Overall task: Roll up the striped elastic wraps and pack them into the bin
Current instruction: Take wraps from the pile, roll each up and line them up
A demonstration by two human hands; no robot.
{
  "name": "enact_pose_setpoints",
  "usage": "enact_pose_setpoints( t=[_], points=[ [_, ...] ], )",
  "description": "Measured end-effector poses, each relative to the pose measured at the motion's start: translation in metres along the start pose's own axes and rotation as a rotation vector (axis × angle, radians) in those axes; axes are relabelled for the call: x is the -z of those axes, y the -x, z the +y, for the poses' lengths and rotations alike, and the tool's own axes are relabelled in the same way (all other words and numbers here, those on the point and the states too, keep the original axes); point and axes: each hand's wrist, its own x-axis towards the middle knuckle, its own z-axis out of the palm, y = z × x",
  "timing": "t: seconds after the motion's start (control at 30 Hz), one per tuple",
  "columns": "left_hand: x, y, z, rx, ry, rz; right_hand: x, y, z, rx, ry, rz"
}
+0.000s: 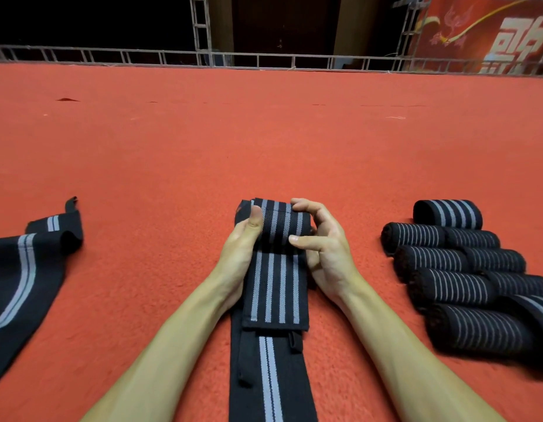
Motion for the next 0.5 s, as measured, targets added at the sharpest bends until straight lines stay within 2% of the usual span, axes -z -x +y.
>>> enact_pose_setpoints(
  t=[0.1, 0.27, 0.5],
  points=[
    [0.002, -0.002, -0.001, -0.052, -0.024, 0.056, 0.002, -0.001, 0.002, 0.006, 0.029, -0.001],
    [0.004, -0.003, -0.005, -0.127, -0.034, -0.043, 0.006, -0.002, 0.003, -0.027, 0.081, -0.014],
    [0.008, -0.002, -0.009, -0.264, -0.141, -0.119, 0.004, -0.005, 0.002, 0.005, 0.546, 0.215]
  ],
)
